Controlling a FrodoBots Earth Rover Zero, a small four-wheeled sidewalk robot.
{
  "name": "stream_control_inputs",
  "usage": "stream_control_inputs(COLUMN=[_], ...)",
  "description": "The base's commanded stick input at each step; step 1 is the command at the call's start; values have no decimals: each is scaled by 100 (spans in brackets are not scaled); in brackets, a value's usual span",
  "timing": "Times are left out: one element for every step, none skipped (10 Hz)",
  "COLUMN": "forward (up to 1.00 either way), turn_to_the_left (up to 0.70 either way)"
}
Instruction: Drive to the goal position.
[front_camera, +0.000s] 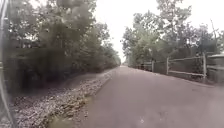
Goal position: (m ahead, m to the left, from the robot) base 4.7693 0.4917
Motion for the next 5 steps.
stream_control_inputs(forward=[70, 70, 70, 70, 70], turn_to_the_left=[-3, 0, 0, 0, 0])
